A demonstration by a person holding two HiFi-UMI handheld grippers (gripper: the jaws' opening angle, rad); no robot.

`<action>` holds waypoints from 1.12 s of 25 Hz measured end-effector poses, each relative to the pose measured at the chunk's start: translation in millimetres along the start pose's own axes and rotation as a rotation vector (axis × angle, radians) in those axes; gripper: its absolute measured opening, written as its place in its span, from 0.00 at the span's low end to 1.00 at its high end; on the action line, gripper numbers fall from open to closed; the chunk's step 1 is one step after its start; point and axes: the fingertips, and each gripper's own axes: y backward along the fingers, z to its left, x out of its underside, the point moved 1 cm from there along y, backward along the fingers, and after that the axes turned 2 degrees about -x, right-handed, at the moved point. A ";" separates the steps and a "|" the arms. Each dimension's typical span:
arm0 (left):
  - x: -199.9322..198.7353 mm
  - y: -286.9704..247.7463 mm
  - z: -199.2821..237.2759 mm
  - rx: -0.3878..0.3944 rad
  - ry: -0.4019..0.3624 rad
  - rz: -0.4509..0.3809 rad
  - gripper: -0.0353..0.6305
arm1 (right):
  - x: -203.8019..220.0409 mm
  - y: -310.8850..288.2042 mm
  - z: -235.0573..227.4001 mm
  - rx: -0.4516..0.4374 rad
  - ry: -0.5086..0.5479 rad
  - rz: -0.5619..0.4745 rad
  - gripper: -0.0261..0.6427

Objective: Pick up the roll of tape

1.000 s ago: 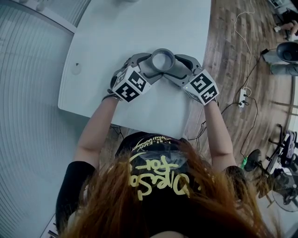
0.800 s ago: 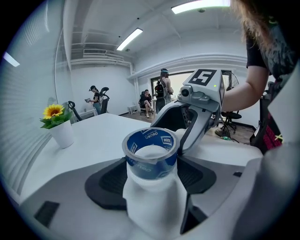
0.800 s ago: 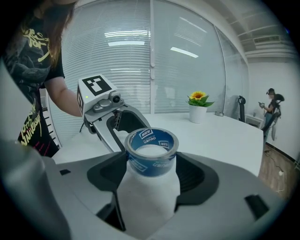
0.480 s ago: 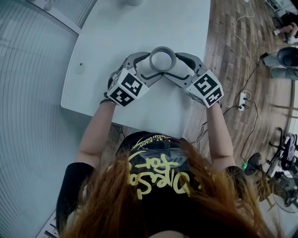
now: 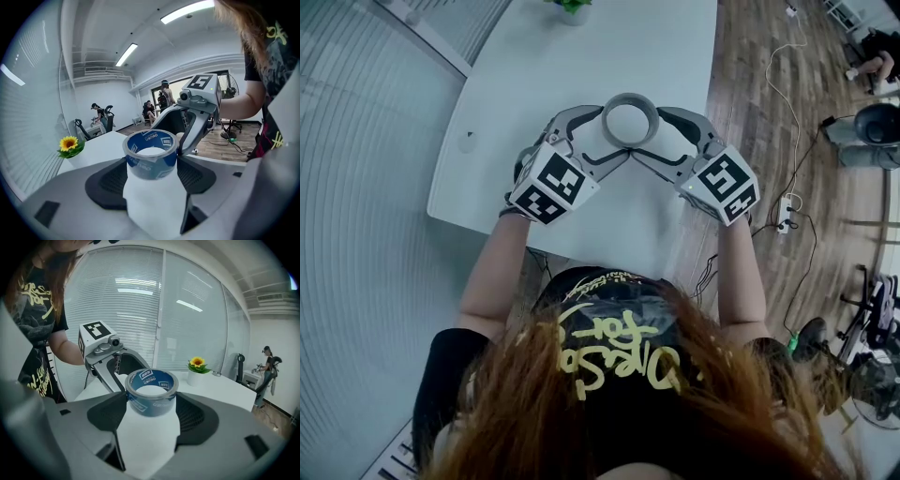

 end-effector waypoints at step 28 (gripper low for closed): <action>-85.4 63.3 -3.9 -0.044 -0.013 -0.207 0.54 | -93.3 62.2 15.2 0.059 0.071 -0.169 0.50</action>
